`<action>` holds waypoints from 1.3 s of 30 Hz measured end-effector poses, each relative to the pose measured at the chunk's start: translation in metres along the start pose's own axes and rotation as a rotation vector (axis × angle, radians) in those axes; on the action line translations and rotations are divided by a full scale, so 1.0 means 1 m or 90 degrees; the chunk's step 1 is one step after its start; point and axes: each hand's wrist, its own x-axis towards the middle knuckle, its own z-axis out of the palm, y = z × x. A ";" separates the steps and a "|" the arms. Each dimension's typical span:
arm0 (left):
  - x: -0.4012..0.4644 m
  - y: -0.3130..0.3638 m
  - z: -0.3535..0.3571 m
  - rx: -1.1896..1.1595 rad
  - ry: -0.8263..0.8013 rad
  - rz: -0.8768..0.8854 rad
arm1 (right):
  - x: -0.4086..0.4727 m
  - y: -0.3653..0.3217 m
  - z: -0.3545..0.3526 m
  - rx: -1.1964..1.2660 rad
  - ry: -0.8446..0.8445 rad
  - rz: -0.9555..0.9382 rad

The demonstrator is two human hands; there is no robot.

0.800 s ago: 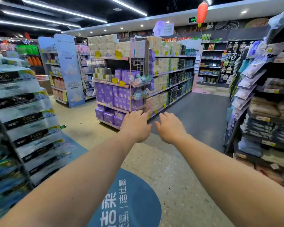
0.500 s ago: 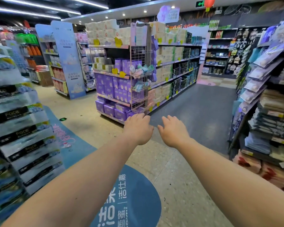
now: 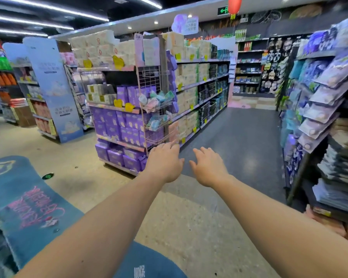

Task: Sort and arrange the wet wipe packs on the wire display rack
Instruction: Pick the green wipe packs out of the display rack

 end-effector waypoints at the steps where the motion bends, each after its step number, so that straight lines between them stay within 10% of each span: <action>1: 0.022 -0.001 0.008 0.005 -0.006 0.008 | 0.020 0.008 0.003 0.003 0.003 0.006; 16: 0.378 -0.014 0.156 -0.017 0.010 -0.039 | 0.377 0.179 0.057 0.024 0.005 -0.020; 39: 0.786 -0.214 0.324 -0.006 -0.027 -0.207 | 0.899 0.212 0.195 0.073 -0.034 -0.202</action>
